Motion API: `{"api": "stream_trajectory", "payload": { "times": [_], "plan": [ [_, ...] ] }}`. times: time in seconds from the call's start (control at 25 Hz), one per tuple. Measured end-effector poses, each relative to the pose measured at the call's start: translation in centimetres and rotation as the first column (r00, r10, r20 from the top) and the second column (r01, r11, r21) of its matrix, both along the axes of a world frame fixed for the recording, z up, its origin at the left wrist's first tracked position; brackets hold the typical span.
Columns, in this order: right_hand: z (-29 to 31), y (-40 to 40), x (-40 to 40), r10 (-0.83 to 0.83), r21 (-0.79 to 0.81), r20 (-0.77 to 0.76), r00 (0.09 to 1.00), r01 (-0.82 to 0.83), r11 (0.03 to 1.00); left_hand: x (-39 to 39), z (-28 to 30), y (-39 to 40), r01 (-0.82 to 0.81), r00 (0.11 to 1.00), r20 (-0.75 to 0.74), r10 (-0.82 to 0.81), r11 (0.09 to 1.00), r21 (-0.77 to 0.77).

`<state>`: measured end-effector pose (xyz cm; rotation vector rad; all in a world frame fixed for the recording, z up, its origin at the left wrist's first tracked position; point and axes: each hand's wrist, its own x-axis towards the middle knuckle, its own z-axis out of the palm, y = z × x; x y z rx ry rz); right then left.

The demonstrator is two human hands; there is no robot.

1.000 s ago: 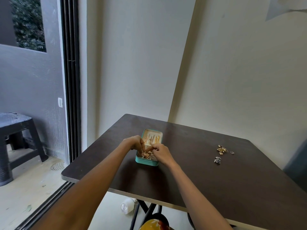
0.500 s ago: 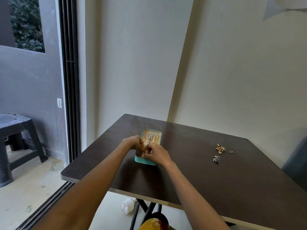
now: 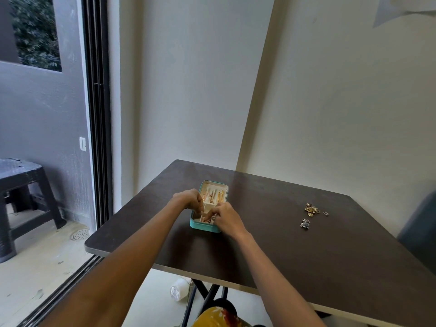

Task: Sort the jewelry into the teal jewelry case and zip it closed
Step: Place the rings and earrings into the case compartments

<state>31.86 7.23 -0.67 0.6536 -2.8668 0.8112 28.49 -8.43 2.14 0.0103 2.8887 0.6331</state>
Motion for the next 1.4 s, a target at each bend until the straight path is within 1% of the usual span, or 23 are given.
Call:
{"api": "stream_trajectory", "payload": {
  "times": [0.08, 0.2, 0.32, 0.4, 0.52, 0.64, 0.76, 0.8, 0.84, 0.88, 0.96, 1.0, 1.12, 1.2, 1.32, 1.4],
  "plan": [
    [0.1, 0.2, -0.1, -0.013, -0.002, -0.009, 1.0, 0.013, 1.0, -0.1, 0.3, 0.3, 0.015, 1.0, -0.007, -0.016, 1.0, -0.014],
    [0.6, 1.2, -0.6, -0.129, -0.127, -0.045, 0.991, 0.122, 0.984, -0.6, 1.0, 1.8, 0.022, 0.998, -0.064, -0.022, 1.0, 0.0],
    [1.0, 3.7, -1.4, -0.275, -0.226, -0.056, 0.96, 0.257, 0.94, -1.0, 1.5, 5.3, 0.091, 0.986, -0.15, -0.074, 0.99, 0.105],
    [0.9, 6.1, -1.8, -0.376, -0.296, -0.041, 0.926, 0.349, 0.889, -1.3, 1.3, 8.9, 0.16, 0.971, -0.206, -0.119, 0.968, 0.194],
    [0.5, 10.5, -2.1, -0.519, -0.356, -0.025, 0.855, 0.477, 0.804, -1.3, 0.0, 15.1, 0.219, 0.951, -0.28, -0.133, 0.927, 0.304],
    [-0.7, 15.3, -2.0, -0.657, -0.324, -0.004, 0.754, 0.621, 0.714, -1.2, -2.3, 21.3, 0.242, 0.948, -0.296, -0.117, 0.868, 0.433],
    [-1.8, 21.3, -2.5, -0.786, -0.272, 0.04, 0.617, 0.764, 0.585, -1.7, -4.6, 26.9, 0.295, 0.94, -0.303, -0.157, 0.822, 0.487],
    [-2.1, 23.2, -3.0, -0.802, -0.264, 0.078, 0.592, 0.788, 0.556, -2.0, -5.3, 28.1, 0.305, 0.937, -0.308, -0.162, 0.81, 0.501],
    [-2.3, 24.8, -3.4, -0.797, -0.268, 0.129, 0.59, 0.795, 0.545, -2.3, -5.7, 29.1, 0.31, 0.936, -0.315, -0.159, 0.798, 0.518],
    [-2.4, 26.1, -3.6, -0.769, -0.278, 0.177, 0.614, 0.781, 0.559, -2.5, -6.2, 29.8, 0.308, 0.935, -0.323, -0.148, 0.79, 0.53],
    [-2.7, 27.4, -4.0, -0.703, -0.293, 0.213, 0.679, 0.731, 0.617, -3.2, -6.8, 30.5, 0.308, 0.926, -0.357, -0.121, 0.788, 0.533],
    [-2.8, 27.5, -4.1, -0.691, -0.287, 0.198, 0.695, 0.715, 0.637, -3.7, -6.9, 30.7, 0.313, 0.92, -0.376, -0.114, 0.79, 0.527],
    [-3.1, 26.9, -4.3, -0.693, -0.178, 0.088, 0.715, 0.696, 0.696, -4.9, -6.8, 30.9, 0.334, 0.907, -0.404, -0.119, 0.788, 0.517],
    [-3.0, 26.8, -4.6, -0.686, -0.184, 0.087, 0.722, 0.688, 0.702, -5.3, -6.7, 30.8, 0.342, 0.903, -0.411, -0.123, 0.786, 0.515],
    [-3.1, 27.2, -5.0, -0.664, -0.305, 0.099, 0.741, 0.657, 0.689, -5.4, -6.6, 30.7, 0.342, 0.902, -0.419, -0.105, 0.767, 0.543],
    [-3.1, 27.2, -4.9, -0.626, -0.476, 0.101, 0.774, 0.59, 0.652, -5.1, -6.3, 30.6, 0.342, 0.903, -0.421, -0.086, 0.737, 0.583]
  ]
}}
